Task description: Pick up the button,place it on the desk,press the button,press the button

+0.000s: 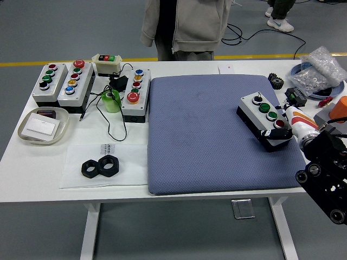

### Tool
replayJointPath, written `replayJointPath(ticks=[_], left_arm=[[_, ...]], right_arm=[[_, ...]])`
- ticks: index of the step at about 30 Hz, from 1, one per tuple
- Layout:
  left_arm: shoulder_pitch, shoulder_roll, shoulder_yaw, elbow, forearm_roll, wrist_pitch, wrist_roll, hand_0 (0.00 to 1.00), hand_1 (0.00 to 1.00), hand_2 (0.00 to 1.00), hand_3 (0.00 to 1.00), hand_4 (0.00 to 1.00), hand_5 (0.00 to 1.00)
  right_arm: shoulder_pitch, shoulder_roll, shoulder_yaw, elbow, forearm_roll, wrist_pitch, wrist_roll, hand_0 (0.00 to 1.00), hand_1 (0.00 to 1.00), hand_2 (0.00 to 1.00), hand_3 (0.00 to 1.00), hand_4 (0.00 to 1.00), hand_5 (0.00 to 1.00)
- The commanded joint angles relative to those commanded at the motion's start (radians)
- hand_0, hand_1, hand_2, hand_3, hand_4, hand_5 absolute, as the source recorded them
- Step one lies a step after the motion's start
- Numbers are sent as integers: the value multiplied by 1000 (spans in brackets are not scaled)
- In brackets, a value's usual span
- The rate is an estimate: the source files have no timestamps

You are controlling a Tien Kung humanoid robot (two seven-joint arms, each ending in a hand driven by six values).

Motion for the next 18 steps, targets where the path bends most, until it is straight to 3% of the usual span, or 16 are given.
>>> replayJointPath(ticks=[2,3,8,9,10,18], left_arm=[[0,0,0,0,1,0,0,742,828,871,829,632,998],[0,0,-1,0,1,0,0,742,828,870,829,630,998],[-1,1,0,0,0,0,0,742,828,870,829,630,998],[-1,1,1,0,-1,-1,0,742,828,870,829,633,998],[-1,1,1,0,-1,-1,0,742,828,870,829,633,998],[0,1,-2,2,1,0,1,743,828,870,829,631,998]], right_arm=[[2,-6,-6,2,-1,2,0,598,511,594,790,983,260],[2,-8,-8,3,-4,1,0,478,460,551,731,937,217],[8,-35,-33,19,-9,-8,-1,478,460,551,731,937,217],[10,-46,-44,24,-4,-10,4,412,405,489,637,799,141],[12,-50,-49,25,-2,-10,5,412,405,489,637,799,141],[42,-169,-167,99,37,-12,92,405,397,484,621,791,143]])
